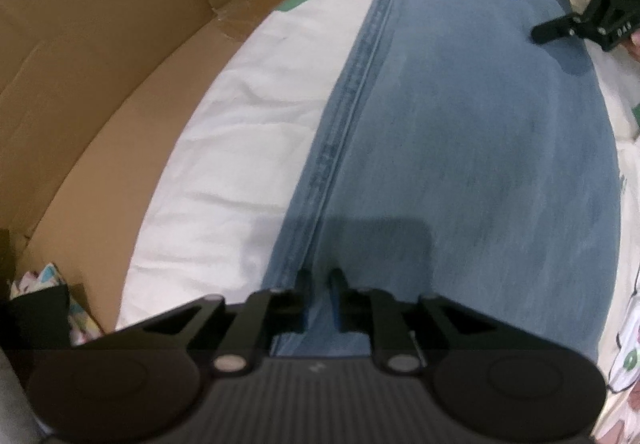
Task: Fold clothes
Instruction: 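Press and smooth the jeans flat in the box with both grippers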
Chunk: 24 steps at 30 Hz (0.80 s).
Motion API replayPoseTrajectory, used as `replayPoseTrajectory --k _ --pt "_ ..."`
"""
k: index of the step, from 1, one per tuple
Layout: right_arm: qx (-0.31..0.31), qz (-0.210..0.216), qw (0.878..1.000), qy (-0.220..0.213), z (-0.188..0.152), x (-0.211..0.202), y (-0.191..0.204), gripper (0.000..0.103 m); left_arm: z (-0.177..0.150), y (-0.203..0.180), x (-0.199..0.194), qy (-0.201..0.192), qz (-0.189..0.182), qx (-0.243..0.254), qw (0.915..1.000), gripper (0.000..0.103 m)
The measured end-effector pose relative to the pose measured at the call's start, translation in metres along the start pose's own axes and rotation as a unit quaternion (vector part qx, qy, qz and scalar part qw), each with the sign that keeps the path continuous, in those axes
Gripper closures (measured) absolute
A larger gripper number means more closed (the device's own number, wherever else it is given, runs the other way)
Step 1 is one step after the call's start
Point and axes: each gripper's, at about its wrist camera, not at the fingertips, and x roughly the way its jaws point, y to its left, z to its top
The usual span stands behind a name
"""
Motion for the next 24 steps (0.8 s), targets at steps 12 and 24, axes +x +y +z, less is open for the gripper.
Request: replayPoseTrajectory --k 12,24 --pt "0.002 -0.013 1.000 -0.006 0.001 -0.006 0.002 0.016 -0.004 0.011 -0.026 -0.040 0.000 -0.004 0.9992 0.100" --pt "0.029 -0.068 0.996 -0.046 -0.001 -0.032 -0.020 0.016 -0.001 0.006 -0.006 -0.033 0.009 -0.042 0.9985 0.099"
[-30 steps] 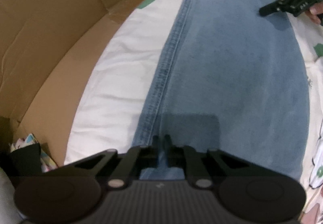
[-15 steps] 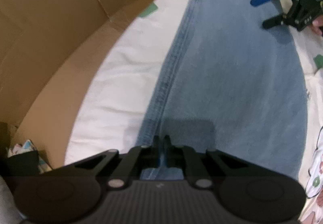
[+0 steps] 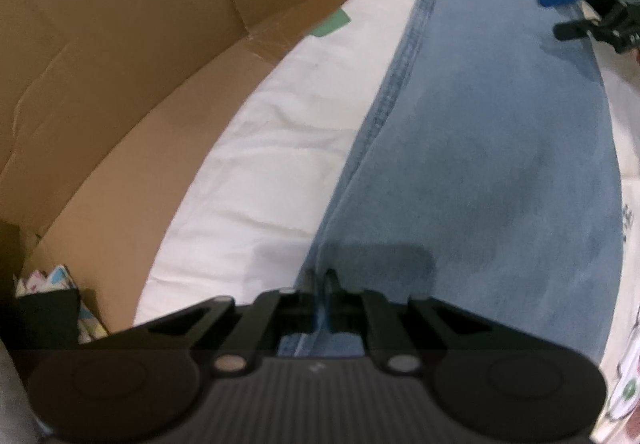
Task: Fold clothes
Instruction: 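Press and smooth the jeans flat in the box with both grippers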
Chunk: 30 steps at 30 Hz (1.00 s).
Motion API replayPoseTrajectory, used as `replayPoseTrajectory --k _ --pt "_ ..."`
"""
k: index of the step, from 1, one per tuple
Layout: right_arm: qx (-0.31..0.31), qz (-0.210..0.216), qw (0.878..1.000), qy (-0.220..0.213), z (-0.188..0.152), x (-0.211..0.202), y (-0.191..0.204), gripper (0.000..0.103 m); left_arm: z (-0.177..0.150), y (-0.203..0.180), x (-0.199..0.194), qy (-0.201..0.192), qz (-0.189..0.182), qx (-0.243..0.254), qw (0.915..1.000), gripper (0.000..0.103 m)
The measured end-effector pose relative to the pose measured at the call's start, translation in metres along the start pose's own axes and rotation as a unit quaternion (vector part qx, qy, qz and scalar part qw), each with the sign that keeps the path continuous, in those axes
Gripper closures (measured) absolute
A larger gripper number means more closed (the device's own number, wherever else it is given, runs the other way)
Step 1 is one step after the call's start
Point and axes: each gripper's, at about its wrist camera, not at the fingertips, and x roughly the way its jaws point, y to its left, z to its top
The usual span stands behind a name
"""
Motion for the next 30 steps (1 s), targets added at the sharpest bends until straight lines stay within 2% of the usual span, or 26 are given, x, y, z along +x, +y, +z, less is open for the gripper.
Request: replayPoseTrajectory --k 5,7,12,17,23,28,30 --pt "0.021 -0.020 1.000 -0.005 -0.008 -0.009 -0.013 0.016 0.010 -0.010 -0.003 -0.014 -0.021 0.000 0.9997 0.096" --pt "0.030 -0.021 0.999 -0.010 -0.011 -0.011 -0.018 0.016 0.019 -0.018 0.000 -0.020 -0.034 0.004 0.9992 0.092" --pt "0.026 -0.020 0.999 0.000 -0.018 -0.021 -0.021 0.016 0.049 -0.040 0.004 -0.040 -0.062 0.009 0.9972 0.090" --pt "0.012 -0.008 1.000 0.014 -0.025 -0.036 -0.025 0.016 0.068 -0.045 0.010 -0.057 -0.090 -0.021 0.9941 0.089" --pt "0.037 -0.017 0.999 0.011 -0.032 -0.036 -0.038 0.016 0.081 -0.045 0.023 -0.060 -0.099 -0.035 0.9927 0.089" --pt "0.022 -0.021 0.999 0.010 -0.036 -0.035 -0.039 0.016 0.092 -0.043 0.027 -0.055 -0.103 -0.032 0.9926 0.089" --pt "0.020 -0.026 0.999 0.007 -0.035 -0.036 -0.042 0.016 0.096 -0.045 0.025 -0.055 -0.100 -0.023 0.9931 0.099"
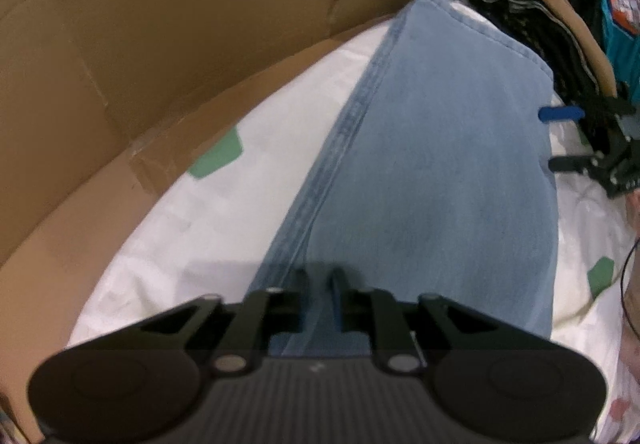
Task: Fold clothes
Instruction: 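Press and smooth the jeans flat in the box with both grippers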
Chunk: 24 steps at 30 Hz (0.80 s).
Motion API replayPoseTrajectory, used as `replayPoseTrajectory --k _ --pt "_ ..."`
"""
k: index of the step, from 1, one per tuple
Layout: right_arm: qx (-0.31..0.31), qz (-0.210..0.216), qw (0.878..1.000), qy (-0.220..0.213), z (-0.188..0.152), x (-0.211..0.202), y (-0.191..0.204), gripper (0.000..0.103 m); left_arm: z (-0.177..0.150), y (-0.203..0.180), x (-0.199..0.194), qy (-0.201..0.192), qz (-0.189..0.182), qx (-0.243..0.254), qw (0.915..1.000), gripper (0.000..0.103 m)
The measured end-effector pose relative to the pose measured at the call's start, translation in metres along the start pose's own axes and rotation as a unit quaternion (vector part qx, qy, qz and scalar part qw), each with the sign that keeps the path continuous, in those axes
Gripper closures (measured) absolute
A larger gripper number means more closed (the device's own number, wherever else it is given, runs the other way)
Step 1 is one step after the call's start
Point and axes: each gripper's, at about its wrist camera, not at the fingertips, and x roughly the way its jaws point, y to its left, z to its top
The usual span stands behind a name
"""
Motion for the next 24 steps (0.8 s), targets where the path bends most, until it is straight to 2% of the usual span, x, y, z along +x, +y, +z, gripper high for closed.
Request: replayPoseTrajectory --k 3,8,11,13,15,19,24 --pt "0.003 -0.014 1.000 -0.004 0.002 0.002 -0.007 0.016 0.003 -0.005 -0.005 -0.002 0.013 0.025 0.9996 0.100" --pt "0.012 -0.044 0.999 -0.007 0.005 0.004 -0.019 0.016 0.007 -0.002 -0.021 -0.022 0.024 0.028 0.9991 0.100" --pt "0.022 -0.055 0.998 -0.007 0.006 0.006 -0.025 0.016 0.007 -0.003 -0.020 -0.020 0.041 0.040 0.9981 0.100" --pt "0.026 -0.055 0.998 -0.010 0.006 0.005 -0.026 0.017 0.006 0.001 -0.017 -0.020 0.052 0.037 0.9978 0.100" --pt "0.028 -0.055 0.998 -0.012 0.005 0.005 -0.027 0.017 0.006 0.006 -0.009 -0.012 0.045 0.015 0.9988 0.100" --pt "0.031 -0.053 0.998 -0.013 0.004 0.002 -0.027 0.017 0.007 0.003 0.005 0.003 0.052 0.012 0.9986 0.099" --pt "0.041 -0.067 0.997 -0.024 0.002 -0.009 -0.021 0.017 0.016 -0.004 0.008 -0.014 0.046 0.008 0.9988 0.089"
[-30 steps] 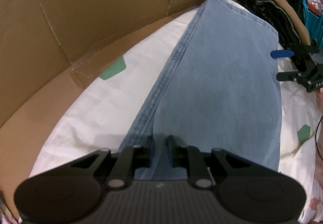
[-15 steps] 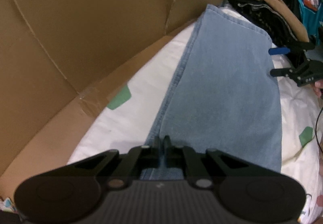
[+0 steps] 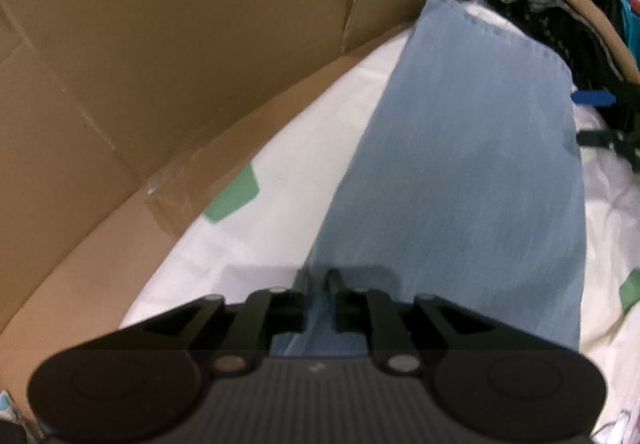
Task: Fold clothes
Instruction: 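Press and smooth the jeans flat in the box with both grippers, then open the left gripper and lift it off the jeans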
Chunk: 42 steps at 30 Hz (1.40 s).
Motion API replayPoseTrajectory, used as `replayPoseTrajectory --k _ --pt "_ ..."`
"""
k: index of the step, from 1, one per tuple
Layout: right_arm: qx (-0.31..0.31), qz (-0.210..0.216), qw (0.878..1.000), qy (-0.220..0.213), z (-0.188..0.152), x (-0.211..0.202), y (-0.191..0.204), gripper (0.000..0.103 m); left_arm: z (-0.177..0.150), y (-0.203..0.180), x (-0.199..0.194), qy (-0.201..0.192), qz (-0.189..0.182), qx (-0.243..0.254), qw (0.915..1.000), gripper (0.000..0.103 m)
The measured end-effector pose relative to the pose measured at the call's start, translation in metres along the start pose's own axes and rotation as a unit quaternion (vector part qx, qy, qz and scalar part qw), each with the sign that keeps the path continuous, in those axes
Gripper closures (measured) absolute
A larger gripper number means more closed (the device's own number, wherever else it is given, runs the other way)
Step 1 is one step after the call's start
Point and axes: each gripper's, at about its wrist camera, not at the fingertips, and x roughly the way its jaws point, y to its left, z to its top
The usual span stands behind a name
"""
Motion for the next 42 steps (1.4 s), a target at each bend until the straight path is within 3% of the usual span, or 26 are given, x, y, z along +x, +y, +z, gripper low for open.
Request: replayPoseTrajectory --k 5,7,17,20,24,31,34,40,42 --pt "0.013 -0.013 1.000 0.007 -0.003 -0.003 0.001 0.017 0.012 -0.013 0.008 -0.006 -0.011 0.018 0.9998 0.086" --pt "0.009 -0.015 1.000 0.012 -0.004 0.001 0.004 0.017 0.015 -0.018 0.011 -0.006 -0.010 0.033 0.9994 0.100" --pt "0.078 -0.009 0.996 0.033 0.005 0.024 -0.013 0.019 0.012 -0.028 0.014 -0.018 0.039 0.042 0.9982 0.098" --pt "0.092 -0.007 0.995 0.034 0.006 0.023 -0.015 0.019 0.016 -0.036 0.009 -0.022 0.059 0.025 0.9977 0.092" --pt "0.107 0.009 0.993 0.040 0.005 0.016 -0.015 0.019 0.020 -0.043 -0.008 -0.054 0.056 -0.012 0.9969 0.070" --pt "0.117 0.042 0.991 0.054 -0.001 0.001 -0.026 0.019 0.033 -0.072 -0.020 -0.074 0.045 -0.038 0.9956 0.067" --pt "0.118 0.058 0.990 0.050 -0.007 -0.007 -0.028 0.019 0.036 -0.091 -0.021 -0.084 0.042 -0.041 0.9948 0.047" --pt "0.114 0.078 0.989 0.048 -0.011 -0.010 -0.022 0.018 0.041 -0.130 -0.013 -0.091 0.017 -0.043 0.9948 0.041" --pt "0.107 0.076 0.990 0.051 -0.012 -0.011 -0.022 0.018 0.041 -0.138 -0.014 -0.097 0.015 -0.050 0.9939 0.029"
